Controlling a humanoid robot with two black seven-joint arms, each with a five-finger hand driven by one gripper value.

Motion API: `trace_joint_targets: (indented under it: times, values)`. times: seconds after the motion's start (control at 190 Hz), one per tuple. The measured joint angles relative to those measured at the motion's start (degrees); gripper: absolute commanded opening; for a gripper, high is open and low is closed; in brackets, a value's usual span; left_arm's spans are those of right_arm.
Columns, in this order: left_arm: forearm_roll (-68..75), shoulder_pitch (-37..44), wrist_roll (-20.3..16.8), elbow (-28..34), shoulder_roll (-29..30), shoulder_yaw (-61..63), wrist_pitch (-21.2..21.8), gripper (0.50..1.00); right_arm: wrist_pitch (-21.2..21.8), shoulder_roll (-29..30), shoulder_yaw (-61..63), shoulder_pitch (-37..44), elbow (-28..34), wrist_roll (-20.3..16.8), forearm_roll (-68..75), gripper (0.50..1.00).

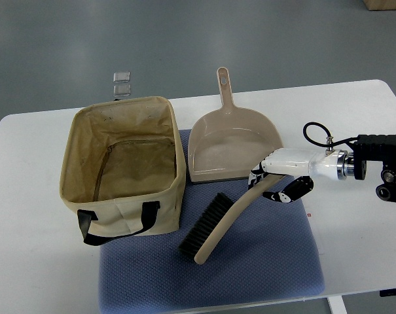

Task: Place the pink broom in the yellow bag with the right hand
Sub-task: 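Close the right hand fingers around the brush handle, then lift the brush with the right hand over the dustpan toward the bag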

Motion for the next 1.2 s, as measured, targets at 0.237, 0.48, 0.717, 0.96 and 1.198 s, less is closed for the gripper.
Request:
trace_joint_targets:
  times: [0.237,0.48,0.717,0.96,1.198]
  values:
    - [0.0,0.0,0.0,0.0,0.0,0.0,0.0,1.0,4.4,-5.64,6.38,-0.17,0.02,1.72,0.28,0.5]
    - [0.0,0.0,0.0,0.0,0.0,0.0,-0.02,1.0,11.58,-11.67,16.24,-0.22,-0.45,1.75,1.62,0.5]
    - [0.0,0.0,0.0,0.0,0.0,0.0,-0.02,1.0,20.17,-16.1,26.11,0.4,-4.33,1.63,1.71,0.5]
    - [0.0,0.01,0.0,0.0,0.0,0.0,-0.02,1.0,25.27,-15.33,33.55,2.9,-8.5,1.02,1.68,0.5]
    - [0.0,0.01,0.0,0.0,0.0,-0.02,0.01,1.0,26.3,-3.55,34.42,8.3,-13.21,-0.03,1.13,0.5]
